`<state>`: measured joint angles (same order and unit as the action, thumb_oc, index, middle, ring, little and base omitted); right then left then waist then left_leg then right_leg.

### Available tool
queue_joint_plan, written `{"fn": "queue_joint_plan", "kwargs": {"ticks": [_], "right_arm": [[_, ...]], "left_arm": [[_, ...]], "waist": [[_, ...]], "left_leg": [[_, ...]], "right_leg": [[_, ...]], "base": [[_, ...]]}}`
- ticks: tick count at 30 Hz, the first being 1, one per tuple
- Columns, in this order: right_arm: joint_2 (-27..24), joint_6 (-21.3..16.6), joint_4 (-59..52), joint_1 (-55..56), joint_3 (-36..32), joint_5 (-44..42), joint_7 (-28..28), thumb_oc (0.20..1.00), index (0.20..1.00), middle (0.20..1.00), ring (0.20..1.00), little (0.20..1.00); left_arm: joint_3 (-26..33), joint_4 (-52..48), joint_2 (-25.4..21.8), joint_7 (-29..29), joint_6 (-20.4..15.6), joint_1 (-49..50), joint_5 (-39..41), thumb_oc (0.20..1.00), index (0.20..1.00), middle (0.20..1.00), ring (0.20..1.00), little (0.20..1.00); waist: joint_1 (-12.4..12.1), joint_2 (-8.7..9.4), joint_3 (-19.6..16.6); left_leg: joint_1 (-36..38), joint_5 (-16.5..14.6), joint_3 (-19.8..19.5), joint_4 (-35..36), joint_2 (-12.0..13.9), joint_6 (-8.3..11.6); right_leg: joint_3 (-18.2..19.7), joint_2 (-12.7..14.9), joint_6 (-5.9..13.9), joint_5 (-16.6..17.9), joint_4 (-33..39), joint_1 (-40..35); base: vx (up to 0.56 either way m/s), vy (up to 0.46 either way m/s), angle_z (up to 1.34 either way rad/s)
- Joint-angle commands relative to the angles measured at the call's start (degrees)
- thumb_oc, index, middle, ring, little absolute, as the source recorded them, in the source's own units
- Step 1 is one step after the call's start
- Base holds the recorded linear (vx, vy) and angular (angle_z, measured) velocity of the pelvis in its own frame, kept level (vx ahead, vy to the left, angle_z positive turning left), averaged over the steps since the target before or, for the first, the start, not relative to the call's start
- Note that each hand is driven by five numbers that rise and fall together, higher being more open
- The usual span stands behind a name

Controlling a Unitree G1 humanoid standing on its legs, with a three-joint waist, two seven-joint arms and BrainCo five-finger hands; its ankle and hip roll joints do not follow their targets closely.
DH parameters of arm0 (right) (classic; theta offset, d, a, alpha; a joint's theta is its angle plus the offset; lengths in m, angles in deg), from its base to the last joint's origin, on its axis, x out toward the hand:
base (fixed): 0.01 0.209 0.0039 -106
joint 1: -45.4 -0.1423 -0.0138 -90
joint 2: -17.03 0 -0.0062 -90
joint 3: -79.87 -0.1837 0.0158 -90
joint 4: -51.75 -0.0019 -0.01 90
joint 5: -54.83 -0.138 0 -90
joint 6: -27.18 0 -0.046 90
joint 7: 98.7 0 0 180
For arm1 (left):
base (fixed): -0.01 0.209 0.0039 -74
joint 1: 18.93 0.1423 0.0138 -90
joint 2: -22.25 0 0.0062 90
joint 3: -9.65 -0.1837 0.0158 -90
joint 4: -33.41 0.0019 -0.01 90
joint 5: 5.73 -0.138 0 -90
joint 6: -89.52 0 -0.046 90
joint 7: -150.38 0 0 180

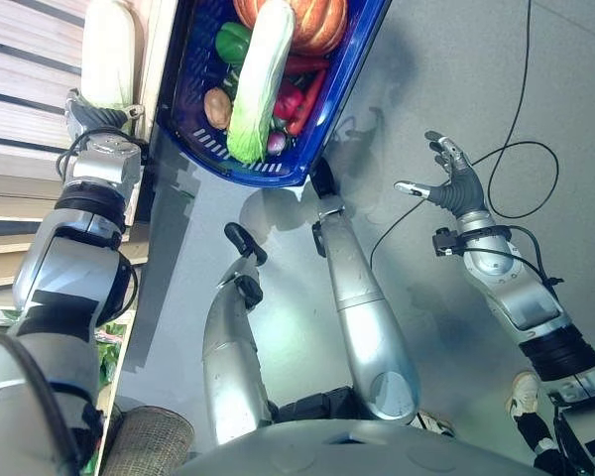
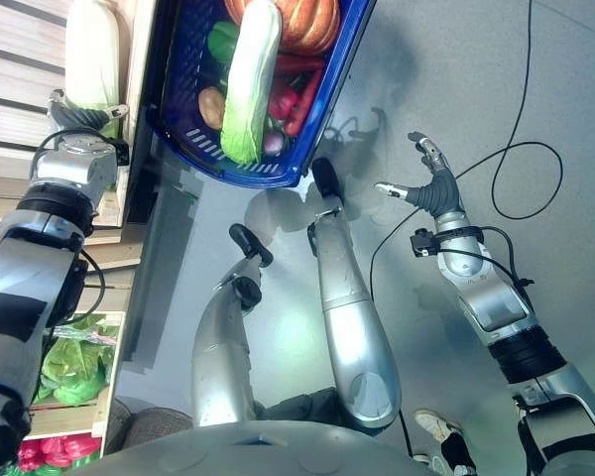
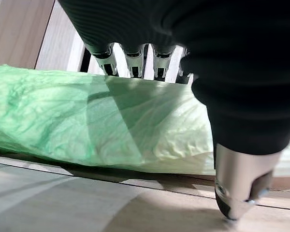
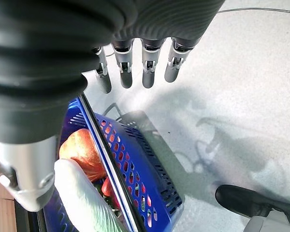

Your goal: Pick up fruits and vegetables into the basket

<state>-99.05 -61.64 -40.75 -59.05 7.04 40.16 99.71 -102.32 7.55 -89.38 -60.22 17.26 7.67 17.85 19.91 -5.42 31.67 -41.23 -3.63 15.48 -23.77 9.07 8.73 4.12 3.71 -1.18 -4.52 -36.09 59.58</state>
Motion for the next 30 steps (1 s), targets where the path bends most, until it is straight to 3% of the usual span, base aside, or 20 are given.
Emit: {"fn": "queue_joint_plan", "kwargs": {"ticks": [1,10,16,20,25,26,27,30], "right_arm": [[0.9,-1.6,-0.4,0.2,0.0,-2.0,0.5,1.0,1.0,1.0,1.0,1.0],[0.5,-2.9,1.4,-0.3,0.2,-3.7,0.4,1.0,1.0,1.0,1.0,1.0],[0.1,-2.7,1.9,-1.4,0.0,-4.7,-0.3,1.0,1.0,1.0,1.0,1.0],[-0.8,-2.7,2.5,-2.1,-0.3,-5.0,-1.2,1.0,1.0,1.0,1.0,1.0],[-0.7,-3.2,2.8,-2.2,-0.3,-5.0,-1.0,1.0,1.0,1.0,1.0,1.0],[-0.7,-3.2,2.6,-2.1,-0.4,-5.0,-1.0,1.0,1.0,1.0,1.0,1.0],[-0.7,-3.3,2.6,-2.1,-0.5,-5.1,-1.0,1.0,1.0,1.0,1.0,1.0],[-1.0,-4.1,3.0,-2.1,-0.5,-5.3,-1.3,1.0,1.0,1.0,1.0,1.0]], "left_arm": [[-1.3,3.7,-2.7,1.6,1.4,2.0,-1.0,1.0,1.0,1.0,1.0,1.0],[-4.0,7.2,-2.1,8.8,4.0,0.5,-2.5,1.0,1.0,1.0,1.0,1.0],[-5.8,10.8,-1.1,20.2,6.6,1.0,-3.8,1.0,1.0,1.0,1.0,1.0],[-6.1,12.6,-1.0,20.1,6.3,1.5,-2.3,1.0,1.0,1.0,1.0,1.0],[-6.1,13.7,-1.0,22.5,7.8,1.8,-4.3,0.809,0.809,0.809,0.809,0.809],[-6.2,13.8,-0.9,22.7,7.7,2.1,-5.1,0.344,0.344,0.344,0.344,0.344],[-6.3,13.9,-0.7,22.8,7.3,2.4,-5.7,0.2,0.2,0.2,0.2,0.2],[-6.9,14.1,-0.4,23.8,7.1,2.9,-7.5,0.2,0.2,0.2,0.2,0.2]], "waist": [[0.8,2.66,-1.9],[1.1,2.78,-1.9],[1.4,2.68,-1.9],[1.8,2.42,-1.9],[1.6,2.56,-1.9],[1.7,2.62,-1.9],[1.7,2.67,-1.9],[1.6,2.72,-1.9]], "left_leg": [[-6.7,-1.7,1.4,-4.8,-0.3,-3.43],[-8.3,-1.5,1.5,-4.8,-0.1,-3.16],[-9.1,-1.1,1.8,-4.6,-0.1,-2.92],[-9.1,-0.8,2.3,-4.3,-0.1,-2.74],[-9.5,-1.1,2.1,-4.5,-0.1,-2.71],[-9.6,-1.1,2.1,-4.6,-0.1,-2.7],[-9.6,-1.2,2.0,-4.6,-0.1,-2.69],[-9.7,-1.2,2.1,-4.6,-0.1,-2.76]], "right_leg": [[-1.8,-1.2,1.79,-6.1,-2.2,0.4],[-1.6,-1.3,1.78,-5.4,-1.9,2.2],[-1.5,-1.4,1.86,-4.5,-1.3,3.3],[-1.2,-1.4,1.79,-4.3,-1.0,3.7],[-1.2,-1.3,1.77,-4.1,-0.7,3.9],[-1.2,-1.4,1.74,-4.0,-0.7,3.9],[-1.2,-1.4,1.73,-4.0,-0.7,4.0],[-1.2,-1.4,1.67,-4.0,-0.9,4.1]], "base": [[0.01,0.043,-0.01],[0.0,0.017,-0.02],[-0.01,0.017,-0.01],[0.0,0.067,-0.04],[0.0,0.011,-0.05],[0.0,0.0,0.0],[0.0,0.0,0.0],[0.0,0.0,0.0]]}}
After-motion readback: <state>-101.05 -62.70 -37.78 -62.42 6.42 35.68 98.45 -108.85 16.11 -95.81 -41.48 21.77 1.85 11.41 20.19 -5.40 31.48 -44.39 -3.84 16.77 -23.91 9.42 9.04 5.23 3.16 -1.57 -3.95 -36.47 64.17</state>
